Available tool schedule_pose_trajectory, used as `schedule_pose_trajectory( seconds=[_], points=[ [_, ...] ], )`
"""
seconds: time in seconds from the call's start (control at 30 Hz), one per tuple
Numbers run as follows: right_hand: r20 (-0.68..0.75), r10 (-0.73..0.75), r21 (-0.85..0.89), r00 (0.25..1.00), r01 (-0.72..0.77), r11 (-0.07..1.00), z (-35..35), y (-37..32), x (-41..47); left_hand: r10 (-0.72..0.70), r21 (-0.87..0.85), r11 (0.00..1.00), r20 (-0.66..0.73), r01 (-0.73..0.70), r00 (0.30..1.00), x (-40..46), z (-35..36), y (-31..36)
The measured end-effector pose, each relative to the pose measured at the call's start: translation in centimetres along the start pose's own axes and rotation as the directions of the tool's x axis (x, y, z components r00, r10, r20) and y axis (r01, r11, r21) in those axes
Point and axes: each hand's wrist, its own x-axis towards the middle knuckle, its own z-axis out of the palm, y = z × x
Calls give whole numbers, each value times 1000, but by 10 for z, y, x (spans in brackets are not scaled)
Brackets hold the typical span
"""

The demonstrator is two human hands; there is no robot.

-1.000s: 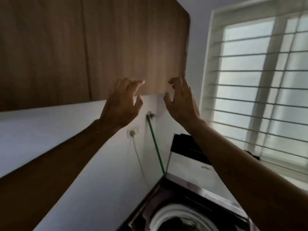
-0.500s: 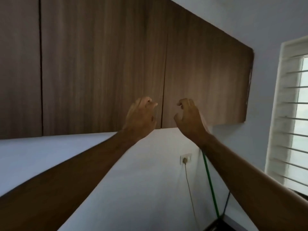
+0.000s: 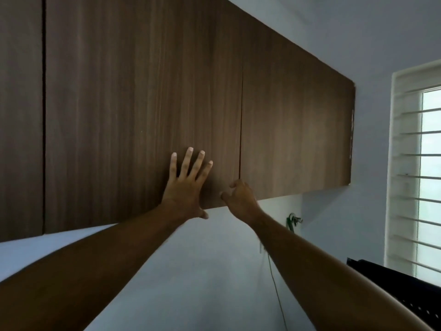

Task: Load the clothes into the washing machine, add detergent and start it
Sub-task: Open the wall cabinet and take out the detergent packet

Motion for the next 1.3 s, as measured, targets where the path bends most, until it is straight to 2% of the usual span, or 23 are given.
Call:
schedule_pose_trajectory(
  seconds=[0.1, 0.2, 0.27, 0.37, 0.57, 0.73, 0.9, 1.03, 1.1, 1.2, 1.3],
  points=[
    [-6, 137, 167, 991, -134, 977, 27, 9, 16, 35, 48, 998, -18, -34, 999, 7, 12, 2],
    [-56, 363, 331, 930, -326, 885, 46, 15, 30, 39, 119, 992, -46, -33, 998, 9, 20, 7],
    [-40, 460, 437, 887, -398, 807, 47, 19, 35, 30, 153, 988, -65, -20, 997, 10, 22, 11],
    [28, 479, 586, 878, -402, 704, 45, 23, 42, 31, 163, 986, -67, -19, 997, 13, 26, 14],
    [61, 475, 706, 878, -375, 601, 32, 33, 38, 90, 156, 985, -61, -80, 994, 15, 25, 17],
    [-30, 533, 618, 846, -403, 675, 29, 24, 14, 127, 148, 981, -17, -123, 992, 8, 15, 23],
    [-119, 391, 521, 913, -278, 807, 0, 8, -4, 210, 48, 977, -105, -205, 972, -11, -9, 30],
    [-293, 320, 472, 901, -155, 868, -44, -19, -15, 213, -6, 976, -169, -217, 962, -33, -33, 36],
    [-333, 270, 418, 903, -115, 901, -65, -25, -22, 222, -33, 972, -197, -232, 955, -45, -45, 36],
    [-338, 200, 354, 920, -73, 932, -87, -26, -43, 191, -115, 969, -215, -220, 958, -60, -62, 41],
    [-373, 137, 309, 918, -16, 951, -103, -29, -64, 134, -268, 942, -248, -201, 960, -68, -86, 52]
  ],
)
